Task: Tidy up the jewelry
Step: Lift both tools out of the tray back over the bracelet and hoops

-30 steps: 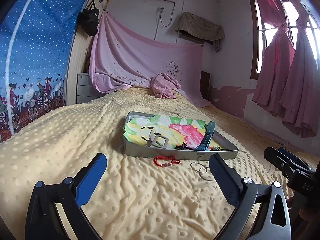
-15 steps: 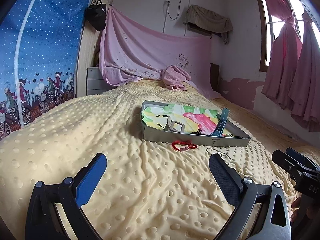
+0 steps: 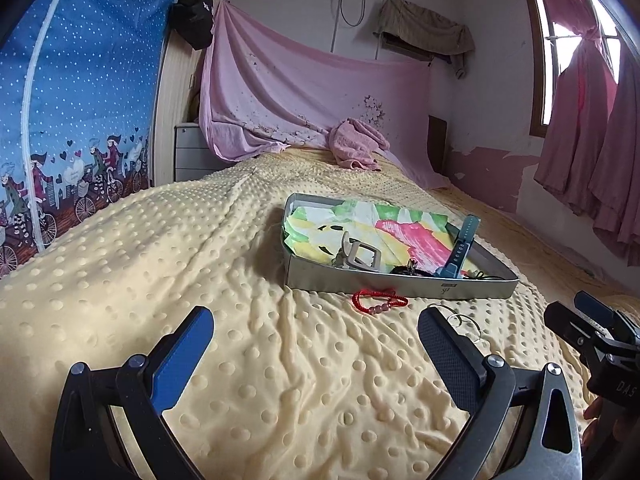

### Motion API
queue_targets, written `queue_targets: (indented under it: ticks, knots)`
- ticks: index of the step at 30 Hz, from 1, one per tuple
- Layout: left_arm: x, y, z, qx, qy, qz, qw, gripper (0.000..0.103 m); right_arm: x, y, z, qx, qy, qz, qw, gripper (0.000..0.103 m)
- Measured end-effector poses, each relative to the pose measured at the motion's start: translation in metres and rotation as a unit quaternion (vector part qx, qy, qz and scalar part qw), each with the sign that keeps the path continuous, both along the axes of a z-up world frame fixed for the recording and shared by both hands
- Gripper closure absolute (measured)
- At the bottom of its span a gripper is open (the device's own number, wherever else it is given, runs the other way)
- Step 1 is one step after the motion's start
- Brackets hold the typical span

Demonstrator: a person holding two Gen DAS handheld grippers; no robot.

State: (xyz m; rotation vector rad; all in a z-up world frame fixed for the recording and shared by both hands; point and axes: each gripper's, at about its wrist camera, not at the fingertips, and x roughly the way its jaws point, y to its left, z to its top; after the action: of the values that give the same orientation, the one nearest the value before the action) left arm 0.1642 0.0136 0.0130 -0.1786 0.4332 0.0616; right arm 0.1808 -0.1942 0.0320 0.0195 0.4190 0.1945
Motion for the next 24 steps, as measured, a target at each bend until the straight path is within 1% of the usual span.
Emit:
queue_targets:
  ticks: [5, 12, 18, 19, 23, 24]
  knots:
    - [0.021, 0.0, -0.002, -0.005, 0.017, -0.004, 0.9998, 0.0, 0.018, -0.001, -0.005, -0.002, 0.012, -0.002, 1.0, 0.003]
    - [0.054, -0.005, -0.015, -0.003, 0.061, -0.023, 0.9978, 0.0, 0.044, 0.002, -0.016, -0.007, 0.035, 0.008, 0.999, 0.003]
    - [0.075, -0.012, -0.022, 0.0, 0.087, -0.04, 0.9954, 0.0, 0.064, 0.002, -0.028, -0.008, 0.061, 0.021, 0.998, 0.003]
    - [0.077, -0.013, -0.024, -0.001, 0.09, -0.043, 0.995, 0.002, 0.067, 0.003, -0.031, -0.009, 0.065, 0.024, 0.998, 0.003]
    - [0.088, -0.014, -0.029, -0.01, 0.106, -0.063, 0.9923, 0.016, 0.081, 0.005, -0.039, -0.009, 0.083, 0.038, 0.996, 0.003]
    - [0.091, -0.014, -0.03, -0.014, 0.112, -0.069, 0.9913, 0.018, 0.084, 0.006, -0.042, -0.008, 0.089, 0.043, 0.995, 0.003]
